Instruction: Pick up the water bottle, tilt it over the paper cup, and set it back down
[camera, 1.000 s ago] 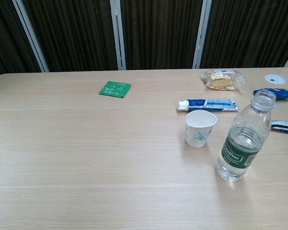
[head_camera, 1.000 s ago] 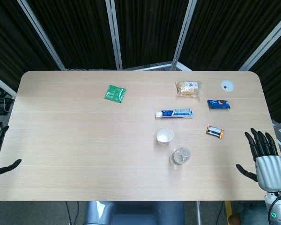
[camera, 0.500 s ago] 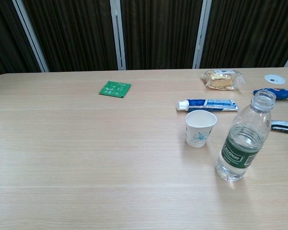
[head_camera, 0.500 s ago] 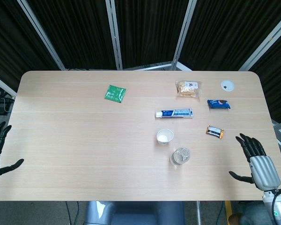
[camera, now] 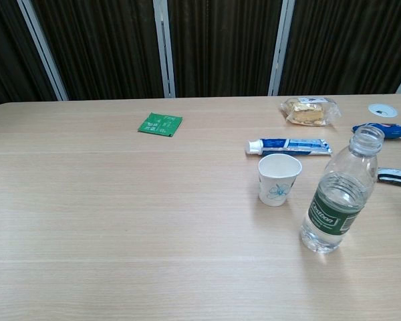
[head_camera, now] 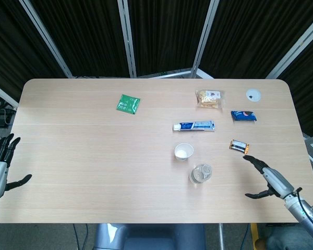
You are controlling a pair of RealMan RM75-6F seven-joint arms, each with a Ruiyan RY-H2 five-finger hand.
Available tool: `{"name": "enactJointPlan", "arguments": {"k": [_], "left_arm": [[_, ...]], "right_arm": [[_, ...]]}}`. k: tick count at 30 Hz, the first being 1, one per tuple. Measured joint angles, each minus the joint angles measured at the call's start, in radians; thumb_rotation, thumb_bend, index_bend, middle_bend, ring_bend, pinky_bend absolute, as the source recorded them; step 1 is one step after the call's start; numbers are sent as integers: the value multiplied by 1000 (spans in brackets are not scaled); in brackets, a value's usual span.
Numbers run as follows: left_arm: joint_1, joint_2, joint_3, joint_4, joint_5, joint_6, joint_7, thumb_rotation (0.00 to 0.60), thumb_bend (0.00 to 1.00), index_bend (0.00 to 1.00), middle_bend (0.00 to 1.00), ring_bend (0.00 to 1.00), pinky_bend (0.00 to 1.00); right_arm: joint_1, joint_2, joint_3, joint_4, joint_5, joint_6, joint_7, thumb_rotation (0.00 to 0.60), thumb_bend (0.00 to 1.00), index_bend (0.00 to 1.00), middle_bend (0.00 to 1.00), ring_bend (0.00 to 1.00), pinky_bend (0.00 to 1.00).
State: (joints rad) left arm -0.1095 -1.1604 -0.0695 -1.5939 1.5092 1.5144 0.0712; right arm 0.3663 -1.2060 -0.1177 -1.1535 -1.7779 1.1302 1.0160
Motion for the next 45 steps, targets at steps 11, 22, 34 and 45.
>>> {"name": "enactJointPlan", "arguments": {"k": [11,22,34,45], "left_arm": [[-13,-19,-11,10,-37,-27,31,600,0,0,0,0,0],[-16,-15,-18,24,-57,-38,8,600,0,0,0,0,0],[-25,-16,-20,32,-67,-56,-2,600,0,0,0,0,0],[-27,-17,-19,30,-71,-59,1,600,0,0,0,0,0]], "right_arm": [[110,-135,-10,42,-20,-63,-7,600,0,0,21,0,0],[145,-202,28,6,49,-80,-104,600,0,0,71,2,0],[159,-269,61,-6,102,-75,-153,600,0,34,184,102,0],[171,-309,75,-8,132,-73,-167,600,0,94,246,152,22]]}}
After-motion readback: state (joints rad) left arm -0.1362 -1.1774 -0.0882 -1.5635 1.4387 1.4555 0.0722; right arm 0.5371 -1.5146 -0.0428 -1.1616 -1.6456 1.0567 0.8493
